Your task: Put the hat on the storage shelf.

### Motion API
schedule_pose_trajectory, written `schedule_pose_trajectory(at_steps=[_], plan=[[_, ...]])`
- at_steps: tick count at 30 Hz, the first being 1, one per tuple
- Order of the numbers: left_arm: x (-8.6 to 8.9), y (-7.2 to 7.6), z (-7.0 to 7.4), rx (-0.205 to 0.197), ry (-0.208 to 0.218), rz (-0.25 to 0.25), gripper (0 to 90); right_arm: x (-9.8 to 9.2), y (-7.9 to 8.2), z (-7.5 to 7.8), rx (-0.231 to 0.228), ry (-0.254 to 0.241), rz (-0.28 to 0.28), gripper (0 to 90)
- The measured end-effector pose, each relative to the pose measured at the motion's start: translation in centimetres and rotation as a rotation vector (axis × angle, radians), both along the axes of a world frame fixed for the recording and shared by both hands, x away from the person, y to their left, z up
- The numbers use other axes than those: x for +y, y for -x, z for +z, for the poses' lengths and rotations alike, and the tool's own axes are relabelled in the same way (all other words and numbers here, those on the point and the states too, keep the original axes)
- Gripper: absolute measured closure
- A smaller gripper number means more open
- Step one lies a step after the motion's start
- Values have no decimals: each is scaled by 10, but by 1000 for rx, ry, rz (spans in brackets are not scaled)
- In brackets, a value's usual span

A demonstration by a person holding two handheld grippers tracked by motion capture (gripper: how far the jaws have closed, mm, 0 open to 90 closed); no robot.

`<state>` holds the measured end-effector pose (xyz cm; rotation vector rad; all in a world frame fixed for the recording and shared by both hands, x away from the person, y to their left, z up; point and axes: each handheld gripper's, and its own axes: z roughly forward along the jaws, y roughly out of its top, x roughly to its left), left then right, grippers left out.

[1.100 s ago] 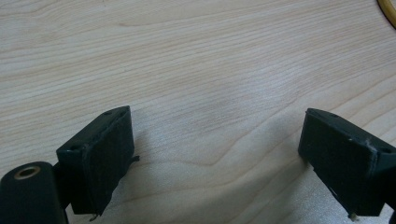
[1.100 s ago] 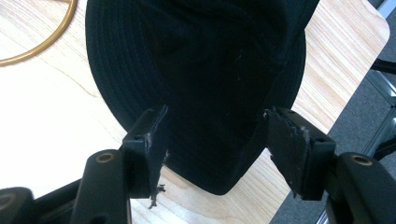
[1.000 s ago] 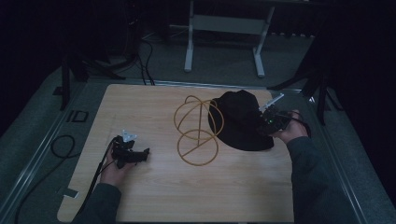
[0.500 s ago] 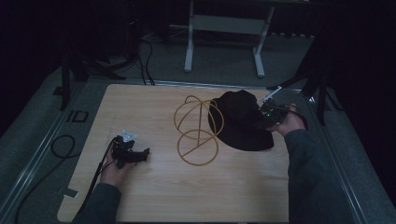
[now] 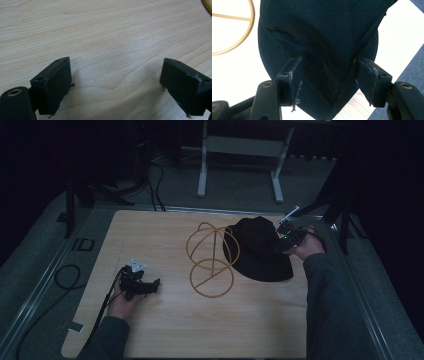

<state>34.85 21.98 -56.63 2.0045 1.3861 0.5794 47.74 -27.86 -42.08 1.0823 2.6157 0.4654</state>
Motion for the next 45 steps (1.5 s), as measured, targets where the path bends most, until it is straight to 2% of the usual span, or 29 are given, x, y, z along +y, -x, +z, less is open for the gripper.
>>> schedule_pose_trajectory(at_steps=[5,10,16,19,21,24,28,34,45], plan=[[0,0,0,0,0,0,107,0,-9,2,28,-19,11,382],[0,0,0,0,0,0,108,6,-22,-2,88,16,23,394],[0,0,0,0,0,0,108,15,-32,-10,163,47,43,518],[0,0,0,0,0,0,108,17,-35,-12,170,45,49,547],[0,0,0,0,0,0,107,19,-35,-12,155,46,59,619],[0,0,0,0,0,0,108,23,-36,-14,182,79,74,745],[0,0,0,-1,0,0,107,25,-35,-13,181,88,76,822],[0,0,0,-1,1,0,108,26,-31,-9,178,95,95,849],[0,0,0,0,0,0,108,17,-22,7,136,57,121,857]])
